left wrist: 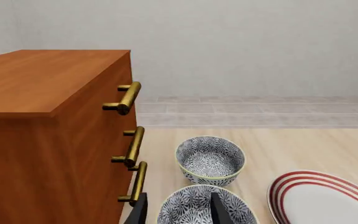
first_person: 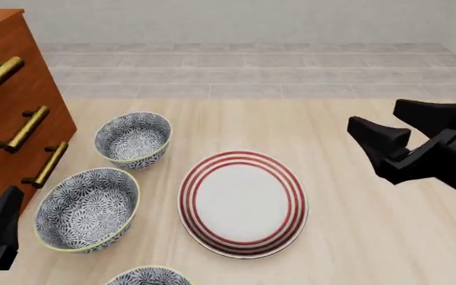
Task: Put the bowl at the front on the plate.
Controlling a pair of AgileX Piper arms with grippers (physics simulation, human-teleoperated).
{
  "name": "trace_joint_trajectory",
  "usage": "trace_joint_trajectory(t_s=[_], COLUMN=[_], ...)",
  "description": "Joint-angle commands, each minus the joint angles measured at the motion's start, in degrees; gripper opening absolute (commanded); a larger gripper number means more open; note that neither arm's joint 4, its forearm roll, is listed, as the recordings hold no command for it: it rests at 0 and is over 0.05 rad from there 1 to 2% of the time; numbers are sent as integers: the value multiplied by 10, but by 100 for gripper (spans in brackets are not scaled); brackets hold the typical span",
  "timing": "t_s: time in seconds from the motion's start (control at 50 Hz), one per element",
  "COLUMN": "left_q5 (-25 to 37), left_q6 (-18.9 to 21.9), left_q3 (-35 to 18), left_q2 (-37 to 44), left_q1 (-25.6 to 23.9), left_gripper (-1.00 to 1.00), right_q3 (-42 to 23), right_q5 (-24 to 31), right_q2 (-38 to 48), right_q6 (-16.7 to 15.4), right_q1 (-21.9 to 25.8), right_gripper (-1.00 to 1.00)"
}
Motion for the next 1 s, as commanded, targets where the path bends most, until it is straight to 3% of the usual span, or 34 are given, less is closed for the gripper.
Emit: trace_joint_trajectory(t_s=[0.02, 0.12, 0.28, 0.46, 0.7, 0.72, 1.0], left_q5=[0, 0, 0, 0, 0, 0, 0], left_q6=[0, 0, 0, 0, 0, 0, 0], left_q3=[0, 0, 0, 0, 0, 0, 0], left_q2=[0, 0, 0, 0, 0, 0, 0], left_q1=[0, 0, 0, 0, 0, 0, 0], left_gripper=[100, 100, 100, 100, 100, 100, 100], right_q3=[-53, -76, -123, -152, -194, -192, -203], right_q5=[28, 44, 75, 98, 122, 120, 142], right_q2=[63, 101, 164, 233, 290, 289, 332], right_q6=[-1, 22, 12, 46, 54, 87, 77], right_q1=[55, 82, 125, 197, 250, 258, 293], right_gripper=[100, 100, 100, 100, 100, 100, 100])
